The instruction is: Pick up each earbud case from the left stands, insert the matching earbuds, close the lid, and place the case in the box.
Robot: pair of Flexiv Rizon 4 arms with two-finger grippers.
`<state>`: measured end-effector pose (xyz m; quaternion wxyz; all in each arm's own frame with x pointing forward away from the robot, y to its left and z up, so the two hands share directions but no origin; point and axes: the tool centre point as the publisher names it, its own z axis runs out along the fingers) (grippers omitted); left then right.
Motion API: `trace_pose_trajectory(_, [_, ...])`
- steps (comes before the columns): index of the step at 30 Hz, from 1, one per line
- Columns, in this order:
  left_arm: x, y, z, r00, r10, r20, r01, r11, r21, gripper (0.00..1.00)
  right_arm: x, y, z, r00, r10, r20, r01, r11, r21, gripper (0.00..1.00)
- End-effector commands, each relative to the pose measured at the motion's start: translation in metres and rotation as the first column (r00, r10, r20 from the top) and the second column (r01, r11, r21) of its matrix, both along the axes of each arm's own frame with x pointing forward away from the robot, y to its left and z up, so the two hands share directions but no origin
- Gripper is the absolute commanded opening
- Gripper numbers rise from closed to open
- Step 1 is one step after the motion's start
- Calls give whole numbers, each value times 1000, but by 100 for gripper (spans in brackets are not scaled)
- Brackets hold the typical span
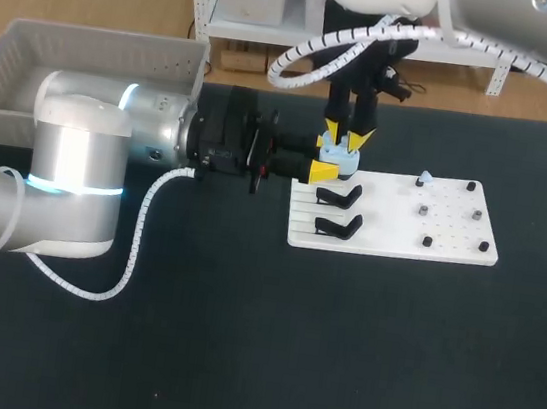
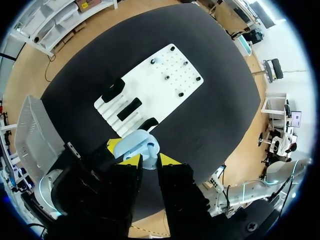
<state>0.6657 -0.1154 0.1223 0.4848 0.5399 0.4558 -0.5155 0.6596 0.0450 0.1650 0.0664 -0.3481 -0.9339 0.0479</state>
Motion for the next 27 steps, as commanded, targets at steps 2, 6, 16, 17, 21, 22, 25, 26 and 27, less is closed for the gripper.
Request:
trace_pose_trajectory(2, [-1, 0, -1, 1000, 4, 3, -4, 1000, -3, 0, -1, -2, -3, 1000, -4, 0, 4, 1000, 0, 0])
trace_pose_trajectory(6, [-1, 0, -1, 1000, 4, 3, -4, 1000, -3, 0, 0, -2, -5, 1000, -5, -2, 5, 1000, -4, 0])
trace_pose_trajectory(16, [-1, 0, -1, 1000, 4, 3, -4, 1000, -3, 0, -3, -5, -3, 1000, -8, -6, 8, 1000, 6, 73])
trace_pose_trajectory(17, [-1, 0, -1, 1000, 4, 3, -4, 1000, -3, 0, -5, -5, 0, 1000, -7, -4, 7, 1000, 8, 75])
trace_pose_trajectory(21, [-1, 0, -1, 1000, 4, 3, -4, 1000, -3, 0, -25, -9, 20, 999, 3, 40, -5, 999, 43, 60])
trace_pose_trajectory(22, [-1, 0, -1, 1000, 4, 3, -4, 1000, -3, 0, -31, -12, 26, 998, 8, 55, -11, 998, 59, 50])
trace_pose_trajectory(25, [-1, 0, -1, 1000, 4, 3, -4, 1000, -3, 0, -43, -20, 35, 993, 38, 109, -45, 997, 65, 45])
trace_pose_trajectory(26, [-1, 0, -1, 1000, 4, 3, -4, 1000, -3, 0, -44, -23, 37, 990, 61, 126, -70, 995, 65, 43])
trace_pose_trajectory(27, [-1, 0, -1, 1000, 4, 3, -4, 1000, -3, 0, -45, -26, 36, 986, 82, 148, -90, 995, 51, 44])
